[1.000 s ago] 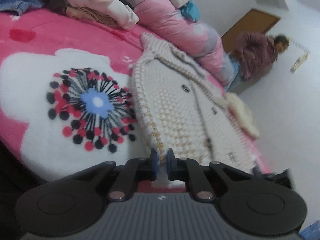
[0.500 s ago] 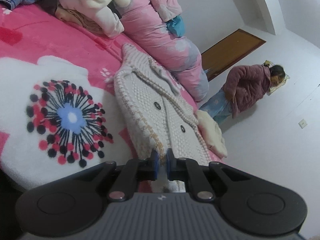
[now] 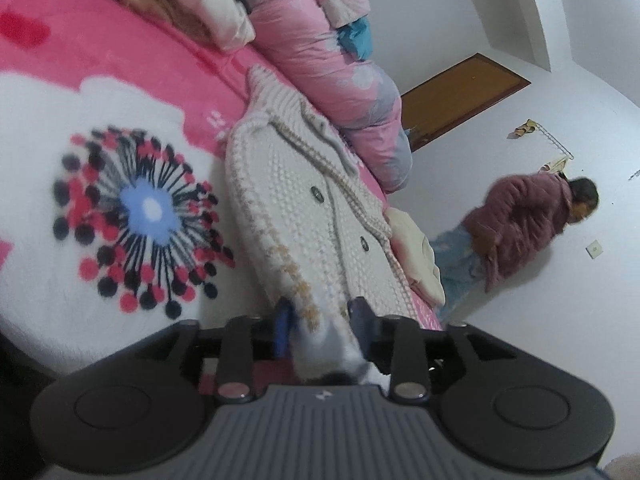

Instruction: Fold clothes

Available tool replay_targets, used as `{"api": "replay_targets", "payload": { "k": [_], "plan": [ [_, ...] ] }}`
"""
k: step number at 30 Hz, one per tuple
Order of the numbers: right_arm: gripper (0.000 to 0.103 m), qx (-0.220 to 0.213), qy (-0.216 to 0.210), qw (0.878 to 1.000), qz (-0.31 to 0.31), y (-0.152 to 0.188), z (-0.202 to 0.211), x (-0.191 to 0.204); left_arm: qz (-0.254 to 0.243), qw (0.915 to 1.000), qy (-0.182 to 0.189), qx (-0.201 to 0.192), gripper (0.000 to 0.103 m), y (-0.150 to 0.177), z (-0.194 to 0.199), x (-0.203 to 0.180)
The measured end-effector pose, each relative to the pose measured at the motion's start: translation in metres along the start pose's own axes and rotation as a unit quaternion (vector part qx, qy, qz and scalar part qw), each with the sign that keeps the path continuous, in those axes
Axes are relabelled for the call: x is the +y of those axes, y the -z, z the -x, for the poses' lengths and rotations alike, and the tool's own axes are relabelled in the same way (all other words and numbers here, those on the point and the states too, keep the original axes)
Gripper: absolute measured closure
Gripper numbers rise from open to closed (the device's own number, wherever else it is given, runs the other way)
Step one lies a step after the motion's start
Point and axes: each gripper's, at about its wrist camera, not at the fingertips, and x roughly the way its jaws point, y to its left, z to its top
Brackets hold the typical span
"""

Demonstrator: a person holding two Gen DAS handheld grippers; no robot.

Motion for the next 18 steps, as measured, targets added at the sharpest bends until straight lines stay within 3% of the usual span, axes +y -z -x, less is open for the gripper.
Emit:
{"api": "replay_targets", "payload": {
  "k": [6,11,15,18],
  "plan": [
    [0.088,-0.001,-0.008,1.000,0.019,0.005,0.006,0.012,0.030,0.9993,0.014,0.017,0.058,-0.008,-0.022,0.016],
    [0.088,0.003,-0.008,1.000,0.023,0.008,0.012,0.018,0.016,0.9992,0.012,0.035,0.058,-0.019,-0.043,0.014],
    [0.085,0.007,-0.007,1.000,0.027,0.011,0.016,0.024,0.001,0.9976,-0.023,0.065,0.062,-0.023,-0.064,0.012],
    [0.083,0.022,0.027,0.998,0.050,0.012,0.019,0.035,-0.007,0.9968,-0.038,0.070,0.065,-0.023,-0.070,0.007]
  ]
}}
